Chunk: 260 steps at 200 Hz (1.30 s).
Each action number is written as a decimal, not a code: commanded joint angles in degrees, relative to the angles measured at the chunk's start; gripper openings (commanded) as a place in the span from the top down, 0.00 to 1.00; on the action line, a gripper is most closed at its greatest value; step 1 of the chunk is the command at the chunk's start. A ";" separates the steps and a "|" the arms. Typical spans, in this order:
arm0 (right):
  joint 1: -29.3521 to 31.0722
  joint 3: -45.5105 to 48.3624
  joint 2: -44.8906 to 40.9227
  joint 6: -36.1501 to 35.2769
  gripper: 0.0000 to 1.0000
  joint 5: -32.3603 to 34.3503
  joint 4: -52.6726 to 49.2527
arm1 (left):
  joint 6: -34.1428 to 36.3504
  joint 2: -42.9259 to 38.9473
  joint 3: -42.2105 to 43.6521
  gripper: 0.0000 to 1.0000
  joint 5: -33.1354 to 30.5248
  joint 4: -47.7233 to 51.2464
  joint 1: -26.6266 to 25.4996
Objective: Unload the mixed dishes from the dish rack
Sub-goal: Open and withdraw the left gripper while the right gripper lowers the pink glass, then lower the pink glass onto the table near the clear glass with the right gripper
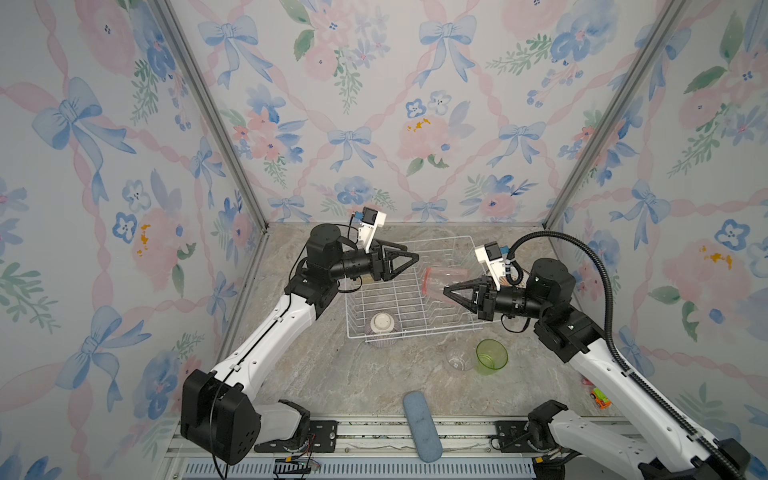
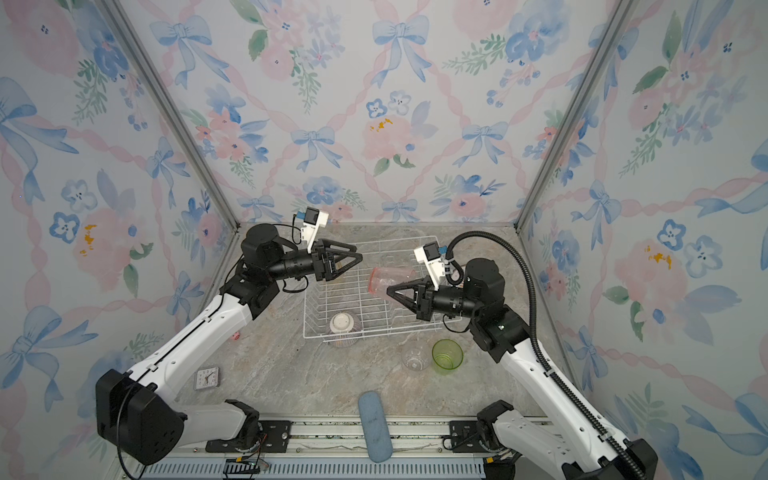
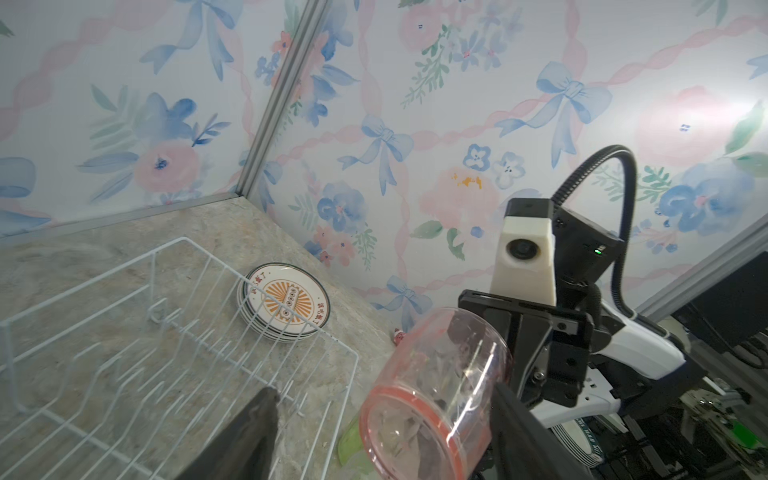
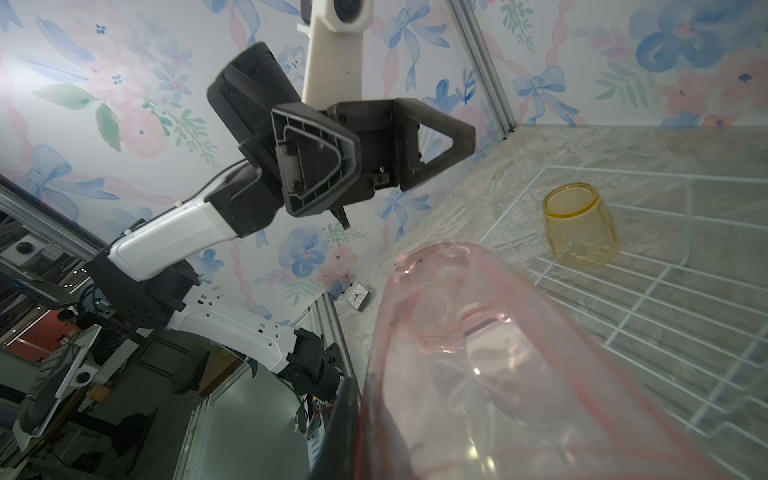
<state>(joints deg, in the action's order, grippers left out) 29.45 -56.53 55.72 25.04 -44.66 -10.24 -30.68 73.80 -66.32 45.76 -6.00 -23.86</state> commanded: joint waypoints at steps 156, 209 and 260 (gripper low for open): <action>32.31 -21.57 36.81 -23.60 1.00 41.63 -52.14 | 13.01 -3.44 0.86 0.31 -44.07 32.68 -6.16; 33.42 -23.19 43.84 -24.69 1.00 40.63 -53.30 | 13.63 -3.79 1.15 0.31 -44.61 32.65 -6.12; 33.45 -22.83 46.73 -25.02 1.00 40.40 -52.95 | 13.89 -3.38 1.30 0.31 -44.45 32.58 -6.11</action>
<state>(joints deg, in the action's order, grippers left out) 62.37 -77.95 101.32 0.80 -4.43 -61.30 -17.98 70.26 -65.82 1.89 25.91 -29.69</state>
